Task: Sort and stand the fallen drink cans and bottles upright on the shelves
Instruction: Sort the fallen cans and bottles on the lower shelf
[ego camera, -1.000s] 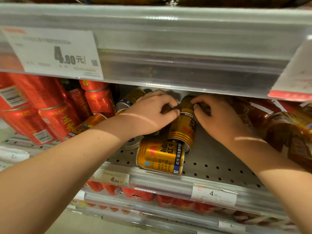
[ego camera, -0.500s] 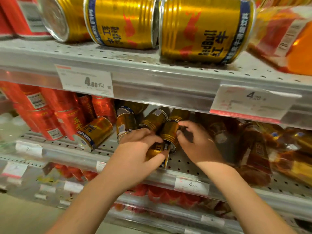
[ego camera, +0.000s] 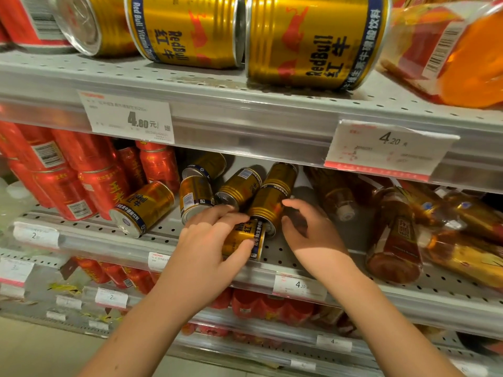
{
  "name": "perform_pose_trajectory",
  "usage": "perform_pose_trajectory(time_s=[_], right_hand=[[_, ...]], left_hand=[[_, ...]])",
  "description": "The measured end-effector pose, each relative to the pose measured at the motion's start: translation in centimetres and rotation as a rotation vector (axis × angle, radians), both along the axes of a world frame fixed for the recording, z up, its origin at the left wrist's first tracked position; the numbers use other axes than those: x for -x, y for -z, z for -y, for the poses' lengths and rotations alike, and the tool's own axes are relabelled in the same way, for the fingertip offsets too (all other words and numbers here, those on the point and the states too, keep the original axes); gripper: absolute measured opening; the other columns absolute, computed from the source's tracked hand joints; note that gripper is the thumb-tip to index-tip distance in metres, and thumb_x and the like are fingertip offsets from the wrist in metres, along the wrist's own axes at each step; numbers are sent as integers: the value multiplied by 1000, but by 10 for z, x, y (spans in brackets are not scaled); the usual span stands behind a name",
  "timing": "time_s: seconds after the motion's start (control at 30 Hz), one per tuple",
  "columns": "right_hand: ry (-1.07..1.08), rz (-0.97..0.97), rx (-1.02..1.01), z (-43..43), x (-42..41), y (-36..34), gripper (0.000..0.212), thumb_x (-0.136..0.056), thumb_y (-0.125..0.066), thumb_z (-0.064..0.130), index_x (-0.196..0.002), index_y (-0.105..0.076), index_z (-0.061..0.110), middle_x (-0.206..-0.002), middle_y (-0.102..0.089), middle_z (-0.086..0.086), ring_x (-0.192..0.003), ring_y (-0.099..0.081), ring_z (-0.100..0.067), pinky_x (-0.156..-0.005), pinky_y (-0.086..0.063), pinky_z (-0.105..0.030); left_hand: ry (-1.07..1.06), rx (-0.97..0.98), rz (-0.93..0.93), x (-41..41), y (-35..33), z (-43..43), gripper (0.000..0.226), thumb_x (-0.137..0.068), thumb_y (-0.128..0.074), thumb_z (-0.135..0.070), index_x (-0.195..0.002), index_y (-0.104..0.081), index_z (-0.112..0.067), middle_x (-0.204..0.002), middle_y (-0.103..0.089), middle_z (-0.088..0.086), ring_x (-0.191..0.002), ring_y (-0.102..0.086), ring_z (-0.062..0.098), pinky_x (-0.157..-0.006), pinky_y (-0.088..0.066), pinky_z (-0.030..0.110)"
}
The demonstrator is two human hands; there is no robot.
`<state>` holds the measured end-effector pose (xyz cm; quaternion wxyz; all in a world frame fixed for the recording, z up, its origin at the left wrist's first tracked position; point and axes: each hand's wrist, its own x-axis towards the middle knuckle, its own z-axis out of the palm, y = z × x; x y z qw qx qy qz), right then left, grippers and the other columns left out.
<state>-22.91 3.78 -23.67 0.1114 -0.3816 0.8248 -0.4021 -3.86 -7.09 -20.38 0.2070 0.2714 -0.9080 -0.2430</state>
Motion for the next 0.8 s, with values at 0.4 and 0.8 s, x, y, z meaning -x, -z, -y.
perform_pose_trajectory(time_s=[0.4,0.8], right_hand=[[107,-112,-67,-75,-19,6,33,-97,-50,35,-129,-57,34,-109,-65,9,-89,-59,-6,-79,-51,-27],[97,-387,-147,-113,-20,14,26,-102,-42,35,-93,-64,25,-80,-56,11,-79,-53,-10,-77,-48,-32]], left_hand=[[180,67,-95,57,5,-65,11,-98,-53,-39,-97,-63,-36,-86,-55,-18,-80,-51,4,-64,-33,15],[71,104,63,71,31,-85,17,-100,-56,-33,-109,-70,-30,-83,-53,-17,-77,-48,5,-69,-37,22]])
